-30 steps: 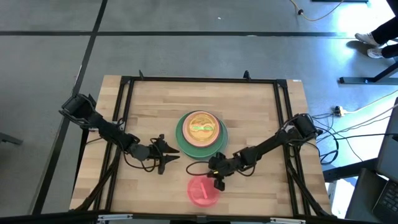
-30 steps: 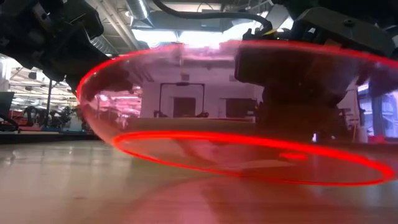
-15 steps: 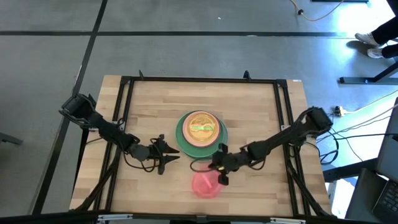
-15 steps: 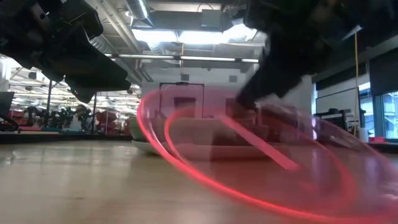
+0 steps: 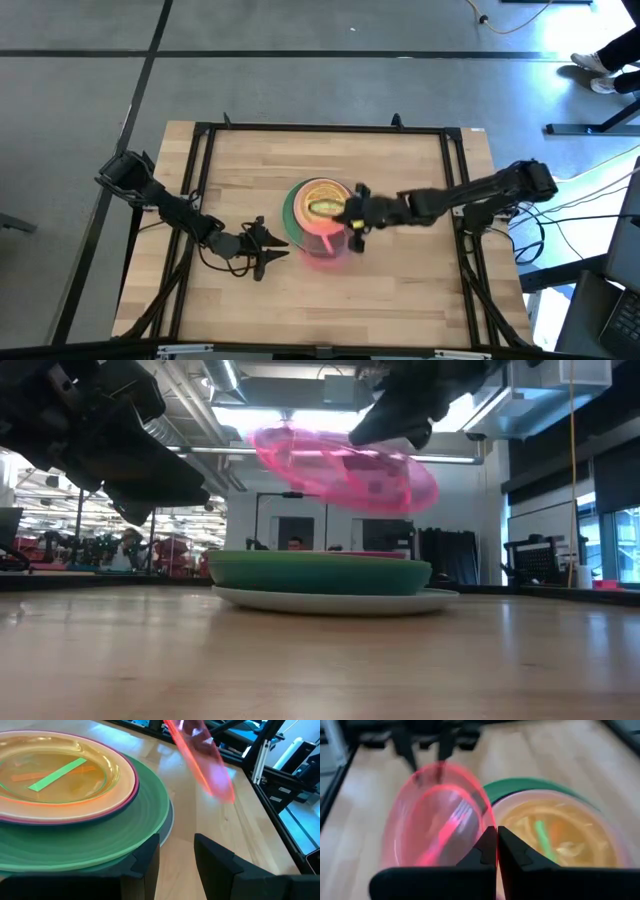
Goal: Stack plastic plates
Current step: Stack the light pink plate on top of the light green plate, then return to Home Position
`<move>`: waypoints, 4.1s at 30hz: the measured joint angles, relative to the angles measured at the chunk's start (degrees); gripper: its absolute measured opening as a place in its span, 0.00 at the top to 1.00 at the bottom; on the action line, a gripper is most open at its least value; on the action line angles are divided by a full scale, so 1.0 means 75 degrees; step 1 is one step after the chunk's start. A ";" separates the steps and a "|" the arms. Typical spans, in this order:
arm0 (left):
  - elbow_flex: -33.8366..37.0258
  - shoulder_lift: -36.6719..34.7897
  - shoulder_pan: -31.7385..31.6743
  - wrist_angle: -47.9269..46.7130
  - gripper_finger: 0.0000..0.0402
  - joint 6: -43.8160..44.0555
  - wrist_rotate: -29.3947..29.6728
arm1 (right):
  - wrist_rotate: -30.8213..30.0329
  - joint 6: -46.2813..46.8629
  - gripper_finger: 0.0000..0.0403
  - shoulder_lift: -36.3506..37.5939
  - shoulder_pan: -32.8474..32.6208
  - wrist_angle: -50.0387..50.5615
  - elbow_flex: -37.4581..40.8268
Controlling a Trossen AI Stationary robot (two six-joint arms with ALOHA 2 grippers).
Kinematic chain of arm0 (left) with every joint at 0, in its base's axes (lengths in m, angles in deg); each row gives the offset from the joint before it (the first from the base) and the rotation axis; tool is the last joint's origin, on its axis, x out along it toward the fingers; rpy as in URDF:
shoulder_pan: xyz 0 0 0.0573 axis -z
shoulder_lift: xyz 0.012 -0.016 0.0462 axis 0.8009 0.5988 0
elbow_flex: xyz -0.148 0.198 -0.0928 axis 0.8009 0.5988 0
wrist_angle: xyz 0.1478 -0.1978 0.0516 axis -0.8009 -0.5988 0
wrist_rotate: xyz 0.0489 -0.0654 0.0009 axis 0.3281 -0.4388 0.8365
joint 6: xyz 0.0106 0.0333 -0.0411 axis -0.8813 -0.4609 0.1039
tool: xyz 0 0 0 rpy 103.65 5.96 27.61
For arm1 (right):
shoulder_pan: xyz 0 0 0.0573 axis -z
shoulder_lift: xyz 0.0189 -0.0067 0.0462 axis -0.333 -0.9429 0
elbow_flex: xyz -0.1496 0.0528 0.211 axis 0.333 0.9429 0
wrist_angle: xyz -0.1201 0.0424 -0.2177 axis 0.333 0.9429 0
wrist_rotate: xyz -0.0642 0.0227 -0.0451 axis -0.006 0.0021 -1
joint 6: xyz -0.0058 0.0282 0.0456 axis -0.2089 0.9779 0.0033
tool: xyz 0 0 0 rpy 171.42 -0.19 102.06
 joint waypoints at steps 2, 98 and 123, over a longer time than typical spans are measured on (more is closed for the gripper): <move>0.0000 0.0000 0.0000 -0.0001 0.71 0.0000 -0.0003 | 0.0015 -0.0134 1.00 0.0135 0.0333 0.0103 -0.0071; 0.2396 -0.8844 -0.3590 -0.3747 1.00 -0.3722 -0.2373 | 0.1019 -0.1188 0.99 1.0024 0.2145 -0.1750 0.6956; 0.2390 -1.0830 -0.3590 -0.5381 1.00 -0.3721 -0.2194 | 0.1157 -0.1160 1.00 1.1156 0.2145 -0.0820 0.7488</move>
